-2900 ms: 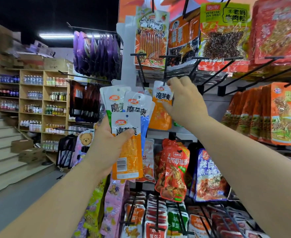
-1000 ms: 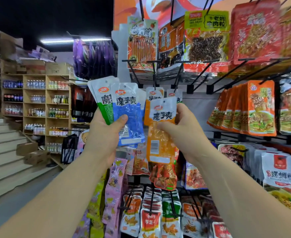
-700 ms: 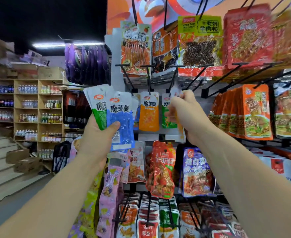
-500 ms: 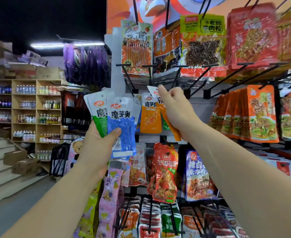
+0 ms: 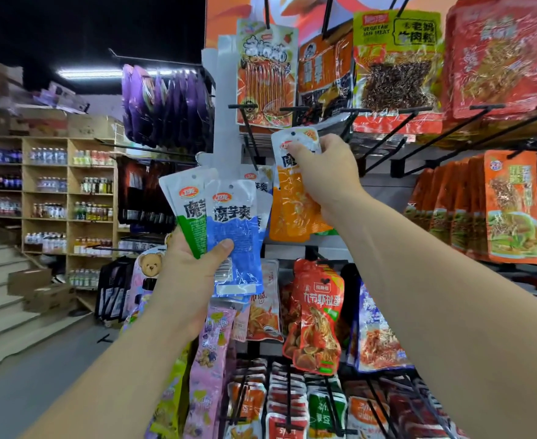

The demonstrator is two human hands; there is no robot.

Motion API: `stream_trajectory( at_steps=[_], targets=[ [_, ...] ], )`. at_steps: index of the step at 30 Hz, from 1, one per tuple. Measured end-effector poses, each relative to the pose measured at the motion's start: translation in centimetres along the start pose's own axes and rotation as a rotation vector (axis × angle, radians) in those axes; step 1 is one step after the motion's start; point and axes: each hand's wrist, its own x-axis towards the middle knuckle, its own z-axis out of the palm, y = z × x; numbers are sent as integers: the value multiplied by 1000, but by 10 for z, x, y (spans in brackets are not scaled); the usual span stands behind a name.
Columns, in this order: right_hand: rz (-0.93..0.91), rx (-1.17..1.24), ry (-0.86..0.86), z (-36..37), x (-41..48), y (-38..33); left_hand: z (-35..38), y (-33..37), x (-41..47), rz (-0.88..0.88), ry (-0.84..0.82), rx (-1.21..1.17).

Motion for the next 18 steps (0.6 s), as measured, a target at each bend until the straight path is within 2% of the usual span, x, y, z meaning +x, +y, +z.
stream_trajectory(
  at_steps=[8,16,18],
  targets=[
    [73,10,-2,5,9,18,1,4,-2,23,-18,24],
    [71,-302,-20,10,17,41,3,4,-2,45,-19,32],
    [8,-373,-21,4,11,45,3,5,-3,50,-25,38]
  ],
)
